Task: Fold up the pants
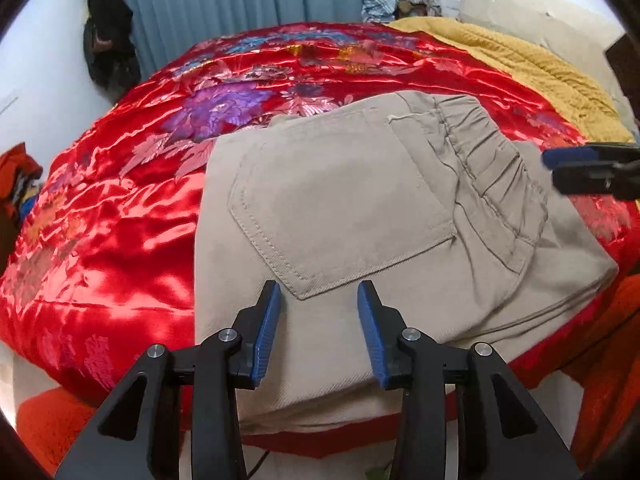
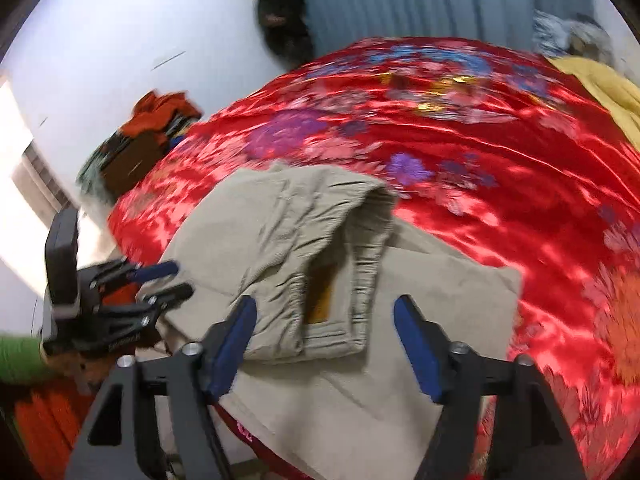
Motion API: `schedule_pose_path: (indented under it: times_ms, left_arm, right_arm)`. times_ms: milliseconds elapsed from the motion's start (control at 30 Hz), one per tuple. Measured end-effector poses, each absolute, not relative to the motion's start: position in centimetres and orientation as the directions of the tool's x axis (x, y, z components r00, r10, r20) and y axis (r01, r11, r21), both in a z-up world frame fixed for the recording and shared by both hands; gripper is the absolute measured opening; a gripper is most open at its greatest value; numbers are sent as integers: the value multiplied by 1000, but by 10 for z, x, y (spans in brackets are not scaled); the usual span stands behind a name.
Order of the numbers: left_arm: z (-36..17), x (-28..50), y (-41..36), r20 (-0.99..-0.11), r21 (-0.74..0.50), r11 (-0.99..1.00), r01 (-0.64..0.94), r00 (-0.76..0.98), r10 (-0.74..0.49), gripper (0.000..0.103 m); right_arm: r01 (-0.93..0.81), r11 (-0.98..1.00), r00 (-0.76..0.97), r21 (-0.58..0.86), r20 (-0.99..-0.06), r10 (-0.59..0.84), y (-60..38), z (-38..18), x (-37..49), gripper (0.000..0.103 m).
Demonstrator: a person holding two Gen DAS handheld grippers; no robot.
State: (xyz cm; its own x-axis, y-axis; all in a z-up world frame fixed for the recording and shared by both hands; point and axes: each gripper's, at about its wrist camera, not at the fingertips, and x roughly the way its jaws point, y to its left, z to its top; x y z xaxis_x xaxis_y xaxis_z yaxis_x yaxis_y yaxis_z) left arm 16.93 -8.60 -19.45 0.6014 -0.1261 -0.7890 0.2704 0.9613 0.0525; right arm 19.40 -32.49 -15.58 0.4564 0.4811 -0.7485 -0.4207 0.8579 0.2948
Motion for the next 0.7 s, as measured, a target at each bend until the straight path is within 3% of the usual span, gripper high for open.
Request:
schedule_pose_path:
  times_ms: [100, 167, 267, 367, 500, 567, 633, 667, 700]
  left_arm:
    - [-195, 169, -86, -787, 59, 960, 275, 604, -125, 41]
    - [-196, 169, -86, -790, 59, 960, 275, 601, -123, 41]
    - [-197, 168, -85, -789, 56, 959, 276, 601, -127, 41]
    - [-200, 169, -88, -789, 60, 960, 273, 602, -122, 41]
    - [-199, 168, -93, -790, 78, 954, 289, 601, -117, 43]
    - [-193, 168, -88, -800, 74, 953, 292, 588, -118, 44]
    - [-175, 167, -72, -803, 23, 966, 257, 581, -135, 44]
    - [-160, 164, -61, -788, -26, 970, 242, 591, -169, 50]
    - [-142, 161, -48, -758, -78, 971, 228, 619, -206, 64]
  right_arm:
    - [-465, 831, 360, 305, -793, 492, -311, -168, 208, 68]
    - [-470, 822, 294, 320, -822, 488, -308, -177, 213, 58]
    - [-495, 776, 242, 391, -796, 555, -315, -168, 214, 51]
    - [-482, 722, 145, 497, -767, 625, -317, -164, 223, 50]
    - [-462, 795, 119, 394, -860, 496, -280, -190, 236, 50]
    - [-519, 820, 173, 242, -910, 378, -253, -192, 230, 30]
    - [-496, 845, 247, 200, -901, 358, -244, -177, 222, 24]
    - [-481, 846, 276, 231, -875, 396, -250, -164, 218, 23]
    - [-476, 839, 307, 262, -845, 438, -257, -149, 212, 22]
